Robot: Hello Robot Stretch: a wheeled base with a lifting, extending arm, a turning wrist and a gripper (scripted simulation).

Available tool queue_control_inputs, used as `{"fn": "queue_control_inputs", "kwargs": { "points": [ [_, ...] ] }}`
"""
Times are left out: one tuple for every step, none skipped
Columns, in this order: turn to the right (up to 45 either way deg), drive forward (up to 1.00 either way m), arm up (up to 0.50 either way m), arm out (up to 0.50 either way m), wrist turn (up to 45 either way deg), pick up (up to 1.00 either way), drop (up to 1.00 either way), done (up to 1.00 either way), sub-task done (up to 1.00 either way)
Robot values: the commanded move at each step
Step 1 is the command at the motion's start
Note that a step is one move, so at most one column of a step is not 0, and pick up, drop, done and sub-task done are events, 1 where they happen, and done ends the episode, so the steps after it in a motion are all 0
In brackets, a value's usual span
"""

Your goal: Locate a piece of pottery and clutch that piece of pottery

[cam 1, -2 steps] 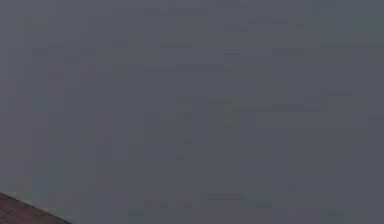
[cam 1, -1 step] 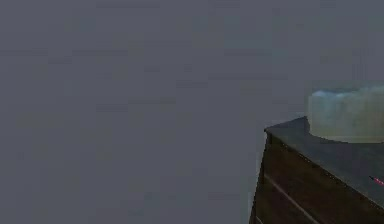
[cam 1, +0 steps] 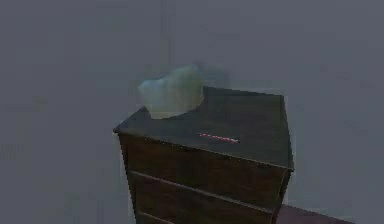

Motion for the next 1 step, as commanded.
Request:
{"fn": "queue_control_inputs", "kwargs": {
  "points": [
    [45.0, 0.00, 0.00, 0.00, 0.0, 0.00, 0.00, 0.00, 0.00]
  ]
}}
